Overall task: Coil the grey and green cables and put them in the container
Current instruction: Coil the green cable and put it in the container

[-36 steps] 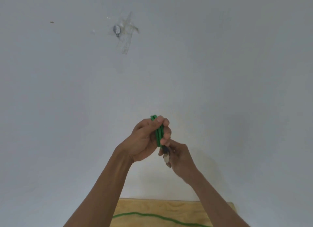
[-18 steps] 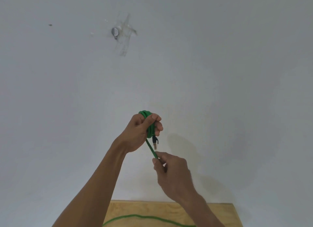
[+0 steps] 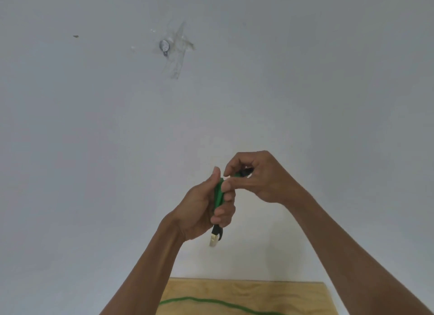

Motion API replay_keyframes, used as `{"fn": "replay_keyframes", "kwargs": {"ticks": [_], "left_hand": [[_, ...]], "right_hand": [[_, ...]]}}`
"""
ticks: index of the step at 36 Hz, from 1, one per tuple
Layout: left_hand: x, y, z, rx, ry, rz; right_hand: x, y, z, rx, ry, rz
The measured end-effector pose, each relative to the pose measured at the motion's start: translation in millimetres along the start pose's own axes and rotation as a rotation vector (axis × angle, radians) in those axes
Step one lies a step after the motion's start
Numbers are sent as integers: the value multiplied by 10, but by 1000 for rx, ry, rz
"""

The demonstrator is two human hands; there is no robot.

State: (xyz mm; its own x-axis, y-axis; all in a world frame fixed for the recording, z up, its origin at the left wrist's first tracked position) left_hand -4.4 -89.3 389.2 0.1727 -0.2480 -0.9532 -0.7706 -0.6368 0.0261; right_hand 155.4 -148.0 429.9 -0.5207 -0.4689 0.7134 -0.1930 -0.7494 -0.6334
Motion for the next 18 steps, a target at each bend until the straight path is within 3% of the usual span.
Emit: {"fn": "replay_keyframes", "kwargs": {"ticks": [6,9,13,18], "left_hand": [[23,34,6,56,53,-16],[-16,62,3,12,-36,-56],[-81,84,-38,-233,-270,-170],[-44,27,-165,-579,-219,-355]], "right_hand": [[-127,190,-213,123,-434,-265],[-166,278,-260,44,-498,-304],[-168,328,-350,-151,-490,-268],[-173,312,-466,-318,-449,-248]]}}
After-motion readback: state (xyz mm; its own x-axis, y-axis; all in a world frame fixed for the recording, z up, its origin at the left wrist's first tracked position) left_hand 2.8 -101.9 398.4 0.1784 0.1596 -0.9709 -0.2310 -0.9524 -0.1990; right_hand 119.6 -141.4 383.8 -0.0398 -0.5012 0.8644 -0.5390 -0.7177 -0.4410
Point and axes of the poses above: each hand's wrist, its own y-axis away from the middle knuckle, its own z-axis out of the back of the hand, x = y × z, the point moved 1 cm from there along -y, towards the middle knuckle, and after that the axes turned 15 degrees about -x, right-handed, at the moved point
